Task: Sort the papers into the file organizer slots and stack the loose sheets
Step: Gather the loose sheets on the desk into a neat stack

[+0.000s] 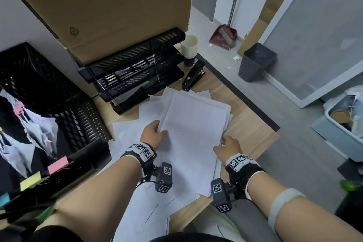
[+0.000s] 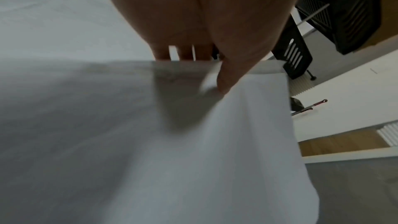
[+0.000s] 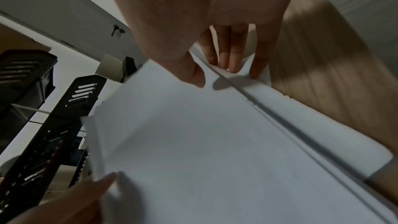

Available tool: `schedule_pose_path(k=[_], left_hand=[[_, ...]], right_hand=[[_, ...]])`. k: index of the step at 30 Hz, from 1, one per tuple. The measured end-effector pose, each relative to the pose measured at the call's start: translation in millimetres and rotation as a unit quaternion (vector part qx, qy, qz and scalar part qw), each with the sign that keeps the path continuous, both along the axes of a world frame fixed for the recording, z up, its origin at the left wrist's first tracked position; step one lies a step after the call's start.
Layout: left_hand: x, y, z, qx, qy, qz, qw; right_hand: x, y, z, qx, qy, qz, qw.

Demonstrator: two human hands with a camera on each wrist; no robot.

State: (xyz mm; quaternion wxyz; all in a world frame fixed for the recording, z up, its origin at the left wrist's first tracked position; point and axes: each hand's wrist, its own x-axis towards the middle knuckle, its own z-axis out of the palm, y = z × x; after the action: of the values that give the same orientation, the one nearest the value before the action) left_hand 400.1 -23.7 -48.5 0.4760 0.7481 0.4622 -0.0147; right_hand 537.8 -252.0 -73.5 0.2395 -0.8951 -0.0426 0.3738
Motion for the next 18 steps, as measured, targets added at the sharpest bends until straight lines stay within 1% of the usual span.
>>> schedule_pose_path(k=[2,3,4,6,8,11,15,17,18], left_hand=[[3.2,3.8,-6.2,0.083,0.095,-0.034,0.991],[2.8,3.7,-9.7,0.108,0.145,-0.05,0.982],[1.8,2.4,-12.0,0.112,0.173,-0.055,0.977],[-0.7,-0.9,-16.0,0.107,0.183,-0.052,0.976],[-3.1,1.0,-18.1,0.134,0.186,-0.065,0.971],[-4.9,13.6,-14.9,0.175,0.212,-0.116,0.955],[-7.0,25.8,-11.3,0.202,0.24,-0.207,0.927],[-7.6,26.3,-9.6,0.232,0.242,-0.224,0.915],[-7.9,27.0,-9.2,0.241,0.239,-0.221,0.914]], right_hand=[[0.7,1.1,-7.3,0.023,0.022,-0.01,0.999],[-1.0,4.1,-3.1,0.037,0.039,-0.022,0.998],[-1.8,5.8,-2.3,0.048,0.055,-0.031,0.997],[-0.5,8.4,-5.5,0.051,0.073,-0.029,0.996],[-0.4,9.9,-6.3,0.052,0.064,-0.019,0.996],[-2.3,11.6,-0.9,0.045,0.042,-0.007,0.998],[-4.9,15.1,4.6,0.067,0.052,-0.041,0.996],[-5.9,15.1,4.8,0.07,0.054,-0.049,0.995],[-6.3,14.9,5.5,0.068,0.059,-0.053,0.995]])
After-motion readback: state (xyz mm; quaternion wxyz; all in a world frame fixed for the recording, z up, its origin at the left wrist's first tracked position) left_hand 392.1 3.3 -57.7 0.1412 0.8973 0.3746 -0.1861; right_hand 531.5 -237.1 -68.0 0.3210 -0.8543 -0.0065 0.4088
